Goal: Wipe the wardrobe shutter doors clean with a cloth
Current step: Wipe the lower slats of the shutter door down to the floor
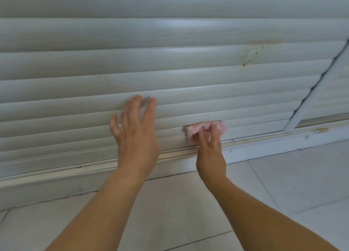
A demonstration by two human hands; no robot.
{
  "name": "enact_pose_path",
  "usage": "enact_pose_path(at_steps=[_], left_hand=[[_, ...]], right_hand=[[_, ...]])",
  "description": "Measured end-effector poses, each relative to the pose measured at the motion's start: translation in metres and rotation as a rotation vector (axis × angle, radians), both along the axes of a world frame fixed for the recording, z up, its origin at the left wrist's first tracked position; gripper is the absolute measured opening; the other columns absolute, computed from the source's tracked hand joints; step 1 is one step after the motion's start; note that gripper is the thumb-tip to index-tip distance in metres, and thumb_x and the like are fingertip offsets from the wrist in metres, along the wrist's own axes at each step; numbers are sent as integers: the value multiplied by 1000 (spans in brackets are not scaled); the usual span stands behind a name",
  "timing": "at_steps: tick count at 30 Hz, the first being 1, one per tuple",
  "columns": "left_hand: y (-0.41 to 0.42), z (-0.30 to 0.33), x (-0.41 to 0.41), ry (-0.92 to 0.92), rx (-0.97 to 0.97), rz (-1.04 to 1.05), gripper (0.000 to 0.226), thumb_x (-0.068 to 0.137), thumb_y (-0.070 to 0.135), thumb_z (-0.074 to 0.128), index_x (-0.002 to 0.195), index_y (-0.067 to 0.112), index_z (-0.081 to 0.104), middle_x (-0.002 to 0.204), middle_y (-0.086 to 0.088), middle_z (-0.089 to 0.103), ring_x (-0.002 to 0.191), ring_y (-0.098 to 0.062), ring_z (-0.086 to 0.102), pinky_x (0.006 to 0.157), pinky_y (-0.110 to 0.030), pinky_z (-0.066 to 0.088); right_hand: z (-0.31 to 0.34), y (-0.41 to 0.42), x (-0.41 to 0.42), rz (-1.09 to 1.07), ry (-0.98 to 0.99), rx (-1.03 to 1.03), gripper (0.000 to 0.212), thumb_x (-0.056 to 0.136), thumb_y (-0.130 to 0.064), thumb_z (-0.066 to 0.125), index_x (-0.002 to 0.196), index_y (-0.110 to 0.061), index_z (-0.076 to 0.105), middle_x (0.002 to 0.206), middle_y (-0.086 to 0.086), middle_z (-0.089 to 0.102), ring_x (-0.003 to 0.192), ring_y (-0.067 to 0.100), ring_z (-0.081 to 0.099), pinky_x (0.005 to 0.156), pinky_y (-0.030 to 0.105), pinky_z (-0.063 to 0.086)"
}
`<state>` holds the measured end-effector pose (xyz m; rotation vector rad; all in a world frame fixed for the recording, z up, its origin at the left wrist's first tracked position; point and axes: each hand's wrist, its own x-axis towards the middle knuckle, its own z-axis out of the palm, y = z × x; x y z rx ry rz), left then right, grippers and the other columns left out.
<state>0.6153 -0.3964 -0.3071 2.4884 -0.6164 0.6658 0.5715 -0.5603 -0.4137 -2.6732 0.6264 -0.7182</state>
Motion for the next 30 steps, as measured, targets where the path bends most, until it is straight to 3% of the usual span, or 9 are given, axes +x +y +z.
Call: enact_pose_path(at_steps=[4, 6, 8, 11, 16, 20, 24, 27, 30], left_hand=[[-30, 0, -9, -1, 18, -78, 92, 53, -20, 47, 138, 16, 41, 143, -14, 34, 134, -28, 28, 107, -54, 12], [-44, 0, -13, -6, 31, -111, 92, 50, -20, 48, 135, 15, 44, 140, -14, 38, 132, -28, 32, 105, -56, 16], [-52, -1, -17, -7, 36, -132, 91, 49, -20, 48, 133, 15, 46, 139, -13, 40, 131, -29, 34, 104, -57, 18], [-63, 0, -20, -23, 39, -168, 93, 47, -22, 49, 132, 14, 46, 138, -12, 42, 131, -26, 32, 101, -59, 24], [-78, 2, -21, 20, 5, -163, 93, 48, -23, 47, 134, 15, 47, 141, -9, 41, 134, -22, 30, 103, -56, 22], [-90, 7, -20, -8, 19, -164, 89, 51, -18, 45, 134, 15, 47, 143, -9, 40, 133, -17, 23, 102, -57, 21], [-101, 16, -18, -82, 63, -185, 77, 58, 3, 20, 127, 13, 53, 136, -12, 49, 128, -18, 30, 96, -61, 30], [-105, 23, -16, -112, 95, -190, 77, 58, 9, 15, 124, 14, 55, 135, -11, 50, 127, -19, 31, 94, -61, 31], [-103, 30, -13, -152, 117, -188, 76, 54, 2, 21, 120, 17, 54, 136, -9, 49, 128, -20, 31, 96, -60, 30]], right_hand=[[3, -34, -9, -11, -18, 200, 74, 91, 7, 38, 150, -32, 21, 158, -7, -15, 144, 23, 16, 80, 28, 41], [6, -41, -8, 25, -116, 301, 68, 94, 5, 35, 150, -32, 22, 159, -8, -9, 142, 18, 18, 92, 23, 38], [6, -42, -6, 16, -223, 391, 51, 101, -7, 37, 148, -27, 28, 153, -7, 19, 133, 11, 33, 91, 9, 33], [16, -52, -4, -106, -392, 488, 33, 103, -22, 38, 134, -12, 41, 123, -11, 40, 111, 6, 43, 95, 23, 34], [55, -74, 17, -344, -653, 839, 45, 102, -24, 40, 146, -34, 34, 155, -4, 24, 140, 13, 29, 114, 38, 28], [77, -62, 34, -377, -947, 1139, 31, 94, -29, 57, 125, -31, 63, 126, 13, 51, 111, 26, 60, 95, 49, 48], [82, -30, 34, -179, -958, 1280, 22, 95, -9, 56, 116, -12, 61, 102, -13, 44, 75, -18, 55, 69, 4, 45], [95, -38, 28, -150, -979, 1305, 27, 96, -8, 52, 122, -9, 58, 94, -12, 53, 72, -20, 52, 74, 5, 45], [127, -68, 28, -325, -1142, 1256, 30, 96, -7, 53, 125, -7, 58, 97, -7, 44, 60, -12, 53, 54, 0, 39]])
